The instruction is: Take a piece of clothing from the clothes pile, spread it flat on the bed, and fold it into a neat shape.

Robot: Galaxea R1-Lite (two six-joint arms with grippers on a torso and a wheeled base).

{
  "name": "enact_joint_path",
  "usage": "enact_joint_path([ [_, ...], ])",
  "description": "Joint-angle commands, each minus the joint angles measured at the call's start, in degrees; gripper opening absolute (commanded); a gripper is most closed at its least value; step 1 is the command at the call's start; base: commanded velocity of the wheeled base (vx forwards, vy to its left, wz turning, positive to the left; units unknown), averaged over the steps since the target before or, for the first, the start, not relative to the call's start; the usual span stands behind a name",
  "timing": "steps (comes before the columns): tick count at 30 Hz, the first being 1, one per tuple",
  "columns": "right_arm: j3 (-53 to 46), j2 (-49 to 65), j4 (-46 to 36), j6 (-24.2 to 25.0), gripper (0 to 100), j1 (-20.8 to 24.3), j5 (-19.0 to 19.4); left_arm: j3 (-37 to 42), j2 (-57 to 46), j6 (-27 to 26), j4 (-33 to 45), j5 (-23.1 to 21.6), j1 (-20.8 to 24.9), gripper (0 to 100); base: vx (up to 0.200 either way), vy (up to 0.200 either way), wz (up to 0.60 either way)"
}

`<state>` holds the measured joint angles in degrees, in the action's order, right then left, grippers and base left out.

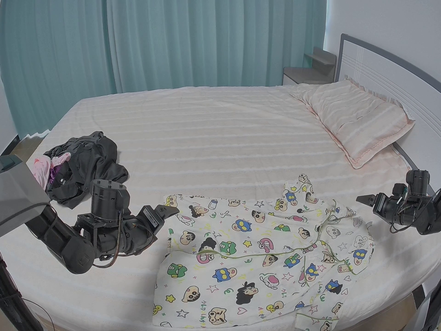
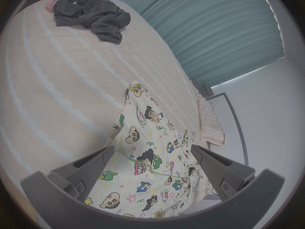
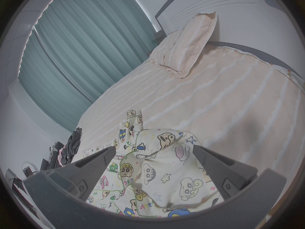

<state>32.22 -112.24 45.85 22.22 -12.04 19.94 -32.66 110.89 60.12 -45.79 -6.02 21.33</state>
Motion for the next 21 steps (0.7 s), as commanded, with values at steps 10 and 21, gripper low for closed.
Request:
enact_joint_path([
  [10,-0.14,0.27,0.03,-0.08,100,0.18,0.01,0.23,-1.29,0.43,1.67,0.57,2.57,100,0.000,-0.200,0.00],
  [21,-0.23,0.27,0.03,0.01,100,0.35,0.10,1.28,-1.99,4.21,1.40,3.74,3.63,100,0.000,-0.018,0.00],
])
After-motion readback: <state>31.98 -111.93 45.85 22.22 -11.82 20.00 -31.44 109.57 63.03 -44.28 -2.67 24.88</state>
